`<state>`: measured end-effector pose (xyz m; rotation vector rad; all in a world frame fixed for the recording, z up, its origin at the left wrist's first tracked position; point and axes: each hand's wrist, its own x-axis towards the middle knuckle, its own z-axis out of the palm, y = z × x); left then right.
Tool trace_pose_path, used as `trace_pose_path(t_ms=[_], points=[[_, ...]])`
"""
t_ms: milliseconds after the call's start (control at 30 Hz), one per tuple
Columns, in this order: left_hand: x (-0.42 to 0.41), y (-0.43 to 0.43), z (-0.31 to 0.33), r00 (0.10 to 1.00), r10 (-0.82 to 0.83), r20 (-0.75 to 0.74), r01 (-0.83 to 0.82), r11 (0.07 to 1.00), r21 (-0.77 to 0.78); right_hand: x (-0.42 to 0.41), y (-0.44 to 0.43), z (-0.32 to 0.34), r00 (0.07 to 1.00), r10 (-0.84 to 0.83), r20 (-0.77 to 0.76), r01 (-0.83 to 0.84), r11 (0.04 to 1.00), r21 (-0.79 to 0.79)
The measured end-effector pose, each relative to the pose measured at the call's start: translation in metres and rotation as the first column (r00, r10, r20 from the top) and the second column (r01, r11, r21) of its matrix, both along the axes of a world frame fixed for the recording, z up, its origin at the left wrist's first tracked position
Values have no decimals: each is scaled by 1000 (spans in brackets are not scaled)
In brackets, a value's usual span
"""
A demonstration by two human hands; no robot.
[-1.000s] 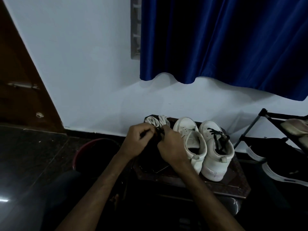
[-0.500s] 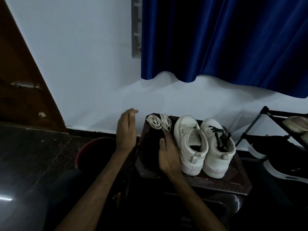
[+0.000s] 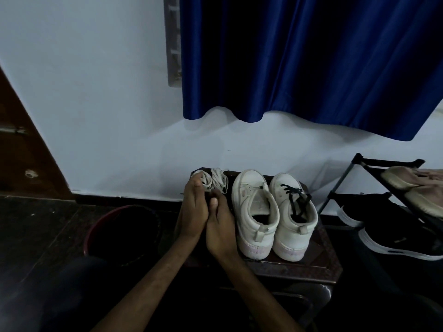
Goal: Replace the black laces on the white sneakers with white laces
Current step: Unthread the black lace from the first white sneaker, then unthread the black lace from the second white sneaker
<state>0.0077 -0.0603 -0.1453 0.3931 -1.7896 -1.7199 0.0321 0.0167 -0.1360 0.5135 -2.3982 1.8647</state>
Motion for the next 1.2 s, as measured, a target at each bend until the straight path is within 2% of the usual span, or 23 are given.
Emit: trace_pose_path(t_ms=[100, 233, 300, 400, 467, 567, 633, 700, 767, 967, 1033, 1100, 1200], points=[[-2, -1, 2, 997, 8, -73, -13, 998, -61, 2, 7, 23, 999, 33, -38, -31, 999, 44], [0, -3, 15, 988, -123, -89, 115, 989, -92, -7, 33, 75, 979, 170, -110, -158, 981, 108], [2, 1, 22, 985, -145, -91, 127, 975, -181, -21, 61, 101, 974, 186, -133, -170, 978, 123], [8, 12, 45, 975, -203, -94, 158, 922, -354, -45, 119, 136, 973, 163, -163, -164, 986, 9], [9, 26, 67, 953, -291, -85, 229, 874, -428, -67, 163, 144, 972, 136, -193, -135, 991, 18], [4, 48, 101, 886, -461, 36, 407, 741, -534, -100, 211, 136, 966, 231, -115, -203, 956, 212], [-11, 64, 112, 819, -541, 190, 521, 562, -643, -114, 231, 128, 943, 329, -40, -294, 886, 358], [-28, 75, 113, 775, -540, 329, 575, 384, -722, -120, 240, 123, 902, 426, 63, -412, 811, 415], [-39, 81, 110, 779, -485, 398, 569, 278, -774, -122, 240, 117, 871, 481, 97, -466, 748, 473], [-53, 84, 108, 743, -444, 501, 606, 129, -785, -137, 238, 100, 831, 555, 18, -452, 658, 603], [-56, 81, 111, 714, -452, 535, 635, 96, -766, -142, 237, 95, 827, 563, -6, -442, 656, 612], [-57, 82, 112, 698, -464, 546, 650, 89, -755, -145, 234, 86, 831, 556, -32, -456, 713, 532], [-59, 89, 109, 669, -472, 574, 669, 47, -741, -149, 232, 73, 890, 455, -15, -435, 860, 268]])
